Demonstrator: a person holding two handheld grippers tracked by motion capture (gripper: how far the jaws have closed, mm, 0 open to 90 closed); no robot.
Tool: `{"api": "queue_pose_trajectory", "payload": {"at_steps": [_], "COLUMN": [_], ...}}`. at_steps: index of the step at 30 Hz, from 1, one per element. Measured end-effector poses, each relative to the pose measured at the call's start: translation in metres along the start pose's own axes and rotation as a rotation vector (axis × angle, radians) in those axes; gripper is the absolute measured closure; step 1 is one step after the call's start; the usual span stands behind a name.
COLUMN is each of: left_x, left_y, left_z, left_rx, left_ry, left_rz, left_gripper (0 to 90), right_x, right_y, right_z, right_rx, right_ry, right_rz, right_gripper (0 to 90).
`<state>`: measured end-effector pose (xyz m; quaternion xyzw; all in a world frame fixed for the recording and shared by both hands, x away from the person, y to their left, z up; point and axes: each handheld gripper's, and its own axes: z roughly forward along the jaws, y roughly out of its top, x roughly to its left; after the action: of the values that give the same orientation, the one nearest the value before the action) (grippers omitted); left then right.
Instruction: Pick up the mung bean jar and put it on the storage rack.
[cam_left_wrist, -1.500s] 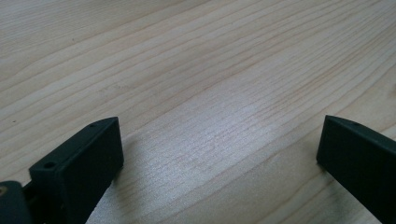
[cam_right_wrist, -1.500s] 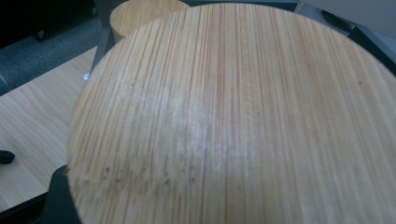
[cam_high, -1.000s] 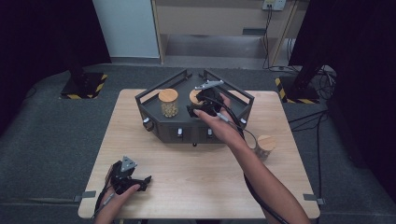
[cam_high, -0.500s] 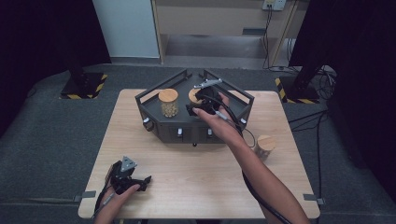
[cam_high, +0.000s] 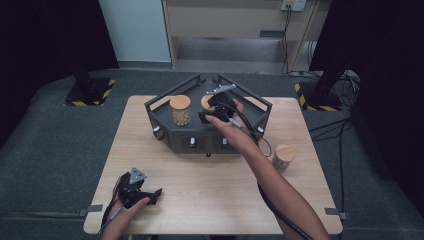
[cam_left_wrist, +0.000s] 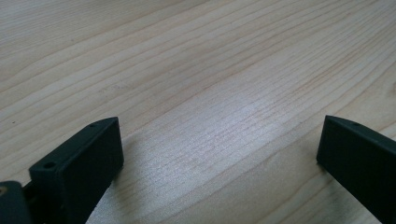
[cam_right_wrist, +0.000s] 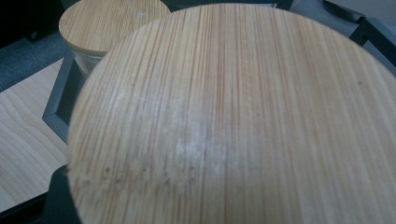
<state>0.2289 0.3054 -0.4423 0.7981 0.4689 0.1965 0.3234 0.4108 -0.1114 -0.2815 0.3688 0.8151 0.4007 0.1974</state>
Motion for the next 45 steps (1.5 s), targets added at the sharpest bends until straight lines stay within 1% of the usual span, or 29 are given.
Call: {"api": "queue_pose_trajectory", "payload": {"at_steps": [4, 10, 14, 21, 33, 38, 45], "left_x": [0.0, 0.0, 0.0, 0.0, 0.0, 0.0, 0.001], "left_y": [0.0, 0.0, 0.0, 0.0, 0.0, 0.0, 0.0], "left_z": [0.0, 0.0, 0.0, 0.0, 0.0, 0.0, 0.0], "left_rx": [0.0, 0.0, 0.0, 0.0, 0.0, 0.0, 0.0], "left_ry": [0.0, 0.0, 0.0, 0.0, 0.0, -0.002, -0.003], "left_rz": [0.0, 0.0, 0.0, 0.0, 0.0, 0.001, 0.002], "left_gripper": [0.0, 0.0, 0.0, 0.0, 0.0, 0.0, 0.0], "right_x": [0.0, 0.0, 0.001, 0.0, -0.003, -0.003, -0.004], "right_y": [-0.001, -0.002, -0.003, -0.003, 0.0, 0.0, 0.001], "right_z": [0.004, 0.012, 0.015, 0.018, 0.022, 0.025, 0.03], "right_rx": [0.001, 0.022, 0.022, 0.033, 0.036, 0.033, 0.043], "right_ry": [-0.002, 0.003, 0.005, 0.008, 0.001, 0.0, 0.0], "right_rz": [-0.001, 0.004, 0.005, 0.01, 0.016, 0.016, 0.02], "right_gripper": [25.4, 25.4, 25.4, 25.4, 25.4, 25.4, 25.4]}}
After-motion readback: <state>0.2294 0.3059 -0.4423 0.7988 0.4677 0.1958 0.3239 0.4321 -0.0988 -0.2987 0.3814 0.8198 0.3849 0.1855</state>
